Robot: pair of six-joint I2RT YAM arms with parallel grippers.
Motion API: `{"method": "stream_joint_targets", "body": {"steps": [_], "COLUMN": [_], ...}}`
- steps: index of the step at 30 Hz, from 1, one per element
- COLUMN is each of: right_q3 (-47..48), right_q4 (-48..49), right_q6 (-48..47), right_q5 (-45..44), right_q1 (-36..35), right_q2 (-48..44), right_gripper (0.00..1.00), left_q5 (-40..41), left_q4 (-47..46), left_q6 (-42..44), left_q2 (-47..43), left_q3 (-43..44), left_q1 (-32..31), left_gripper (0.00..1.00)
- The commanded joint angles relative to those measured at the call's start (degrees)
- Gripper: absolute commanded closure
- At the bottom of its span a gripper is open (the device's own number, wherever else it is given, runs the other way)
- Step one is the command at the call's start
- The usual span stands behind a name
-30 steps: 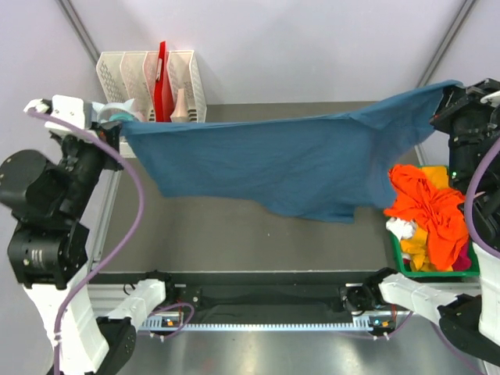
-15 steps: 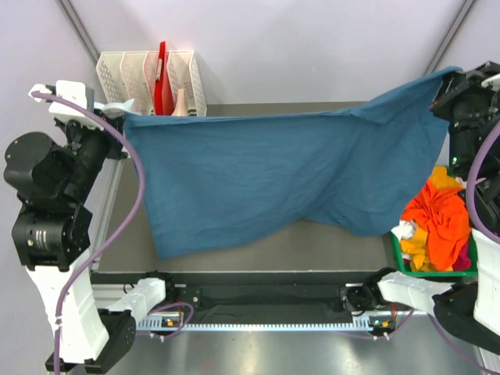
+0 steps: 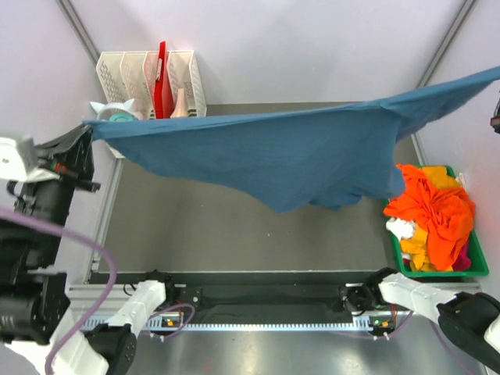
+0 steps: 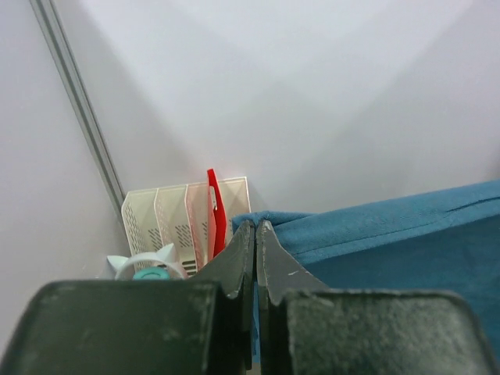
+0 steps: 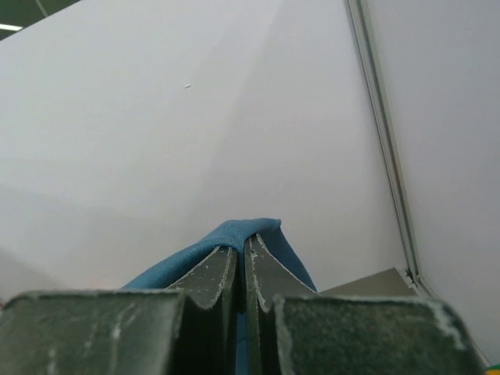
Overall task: Fold and stack the t-shirts
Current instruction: Flatten the tshirt out
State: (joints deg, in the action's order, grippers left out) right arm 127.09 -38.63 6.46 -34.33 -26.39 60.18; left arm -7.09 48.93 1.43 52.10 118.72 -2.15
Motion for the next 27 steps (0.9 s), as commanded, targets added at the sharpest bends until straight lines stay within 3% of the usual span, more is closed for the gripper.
{"method": "stream_joint_targets", "body": {"steps": [1,9,14,19,23,27], "right_q3": [-3.59,-13.44,-8.89,4.97,11.33,11.61], "right_q4": [1.1,7.86,9.28,9.8,12.43,14.81], "right_q6": [-0.4,-2.41,2.93,3.12,1.63,-0.74], "right_q5": [-2.14,-5.4,-0.48,0.13,1.54,1.81], "right_q1": [0.55,1.43,9.86,11.54,10.84,9.17], "right_q2": [0.37,8.27,23.99,37.62,38.43,34.31], "right_gripper": [1.0,1.0,1.0,1.0,1.0,1.0], "left_q5": [1.91,1.47,1.03,1.99,0.94,0.59], "left_q4": [-2.34,-13.32,-23.59,-24.41,-22.04,-21.85], "left_q6": [0.59,3.31,3.93,1.3,-0.99,-1.26], "left_q2": [0.2,9.15,23.88,39.11,46.94,47.23], "left_q3": [-3.39,-18.5,-19.23,-5.27,10.69,16.9], "left_q1": [0.22,0.22,0.22,0.22,0.22,0.22], "left_gripper": [1.0,1.0,1.0,1.0,1.0,1.0]}}
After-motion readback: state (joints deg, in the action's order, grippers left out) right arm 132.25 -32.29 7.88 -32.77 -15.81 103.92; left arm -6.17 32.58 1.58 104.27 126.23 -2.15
